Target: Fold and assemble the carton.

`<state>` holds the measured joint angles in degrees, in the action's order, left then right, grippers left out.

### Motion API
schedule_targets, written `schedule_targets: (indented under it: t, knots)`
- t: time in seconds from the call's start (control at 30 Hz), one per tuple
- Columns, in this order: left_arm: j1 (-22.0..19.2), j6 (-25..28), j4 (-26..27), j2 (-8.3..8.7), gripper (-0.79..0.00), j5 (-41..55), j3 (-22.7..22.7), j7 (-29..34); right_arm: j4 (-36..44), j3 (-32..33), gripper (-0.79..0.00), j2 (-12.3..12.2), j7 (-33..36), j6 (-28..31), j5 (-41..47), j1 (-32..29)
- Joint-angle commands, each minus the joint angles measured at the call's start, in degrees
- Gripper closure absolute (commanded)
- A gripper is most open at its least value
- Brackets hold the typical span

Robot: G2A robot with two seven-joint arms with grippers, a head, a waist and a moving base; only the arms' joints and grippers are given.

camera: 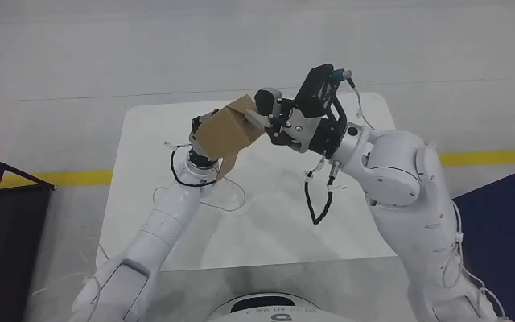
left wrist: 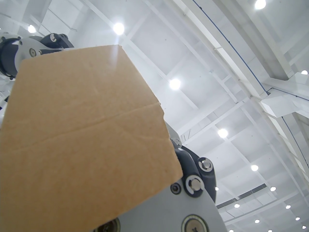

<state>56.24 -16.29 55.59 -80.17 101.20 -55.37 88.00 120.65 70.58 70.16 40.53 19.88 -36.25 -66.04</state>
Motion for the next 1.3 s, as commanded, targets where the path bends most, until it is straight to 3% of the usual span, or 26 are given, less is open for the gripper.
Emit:
schedule_targets:
  t: [0.0,0.07,0.13,0.23,0.5,0.67,0.93,1.1,1.27]
  knots:
    - [0.11,0.00,0.06,0.04,0.000,-0.04,0.02,0.00,0.04,0.54,-0.351,-0.14,0.28,0.45,2.91,-0.73]
    - [0.18,0.00,0.13,0.05,0.000,-0.07,0.04,0.00,-0.07,0.94,-0.397,-0.29,0.75,1.13,4.17,-1.16]
    - [0.21,0.00,0.11,0.04,0.000,-0.22,0.14,0.00,-0.25,1.15,-0.708,-0.53,1.82,2.82,5.11,-1.56]
    - [0.15,0.00,0.10,0.00,0.000,-0.19,0.27,0.00,-0.69,1.46,-0.785,-0.78,2.77,4.47,6.28,-1.40]
    - [0.26,0.00,-0.10,-0.23,0.000,-0.29,0.39,0.00,-1.97,0.93,-0.785,-1.46,6.76,8.84,8.13,0.00]
    - [0.57,0.00,-0.16,-0.39,0.000,-0.33,0.17,0.00,-3.37,0.35,-0.785,-1.55,5.20,8.34,8.03,0.87]
    - [1.08,0.00,0.20,-0.48,0.000,-1.10,-0.73,0.00,-3.69,4.44,-0.785,-1.22,-6.46,-5.85,5.44,1.20]
    - [1.26,0.00,0.45,-0.57,0.000,-2.26,-0.85,0.00,-3.04,2.34,-0.785,-0.98,-7.10,-11.07,0.86,2.90]
    - [1.20,0.00,0.62,-0.62,0.000,-3.10,-0.72,0.00,-3.26,-1.14,-0.785,-0.90,-0.97,-12.95,-5.65,7.48]
